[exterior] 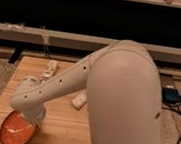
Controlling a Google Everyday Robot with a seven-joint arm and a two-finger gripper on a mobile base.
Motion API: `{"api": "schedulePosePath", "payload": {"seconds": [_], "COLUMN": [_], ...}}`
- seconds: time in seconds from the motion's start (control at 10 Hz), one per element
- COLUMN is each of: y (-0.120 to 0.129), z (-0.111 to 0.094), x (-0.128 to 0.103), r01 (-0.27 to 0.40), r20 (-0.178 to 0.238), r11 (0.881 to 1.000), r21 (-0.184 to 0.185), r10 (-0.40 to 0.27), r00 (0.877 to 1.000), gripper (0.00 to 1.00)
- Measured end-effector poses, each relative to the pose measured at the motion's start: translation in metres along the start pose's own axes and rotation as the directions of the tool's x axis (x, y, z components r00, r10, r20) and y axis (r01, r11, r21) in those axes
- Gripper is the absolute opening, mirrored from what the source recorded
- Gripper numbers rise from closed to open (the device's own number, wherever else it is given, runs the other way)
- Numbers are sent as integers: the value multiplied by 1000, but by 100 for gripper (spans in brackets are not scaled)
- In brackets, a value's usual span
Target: Drag the ceramic bowl in a circle
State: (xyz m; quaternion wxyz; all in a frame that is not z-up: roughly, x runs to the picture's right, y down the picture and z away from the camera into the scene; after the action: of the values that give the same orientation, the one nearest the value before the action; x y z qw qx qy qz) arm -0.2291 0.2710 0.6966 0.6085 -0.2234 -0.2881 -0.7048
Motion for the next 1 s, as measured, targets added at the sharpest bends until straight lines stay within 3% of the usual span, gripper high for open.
{"api": "schedulePosePath", "payload": {"seconds": [0.5,1.0], "y": [-53,-35], "z": [4,-8], "x": [51,122], "r01": [27,-124], "r20": [-10,-54], "r11": [1000,992], "r21": [4,19], "r10": [-27,125], "r00": [1000,991], "gripper": [0,0]}}
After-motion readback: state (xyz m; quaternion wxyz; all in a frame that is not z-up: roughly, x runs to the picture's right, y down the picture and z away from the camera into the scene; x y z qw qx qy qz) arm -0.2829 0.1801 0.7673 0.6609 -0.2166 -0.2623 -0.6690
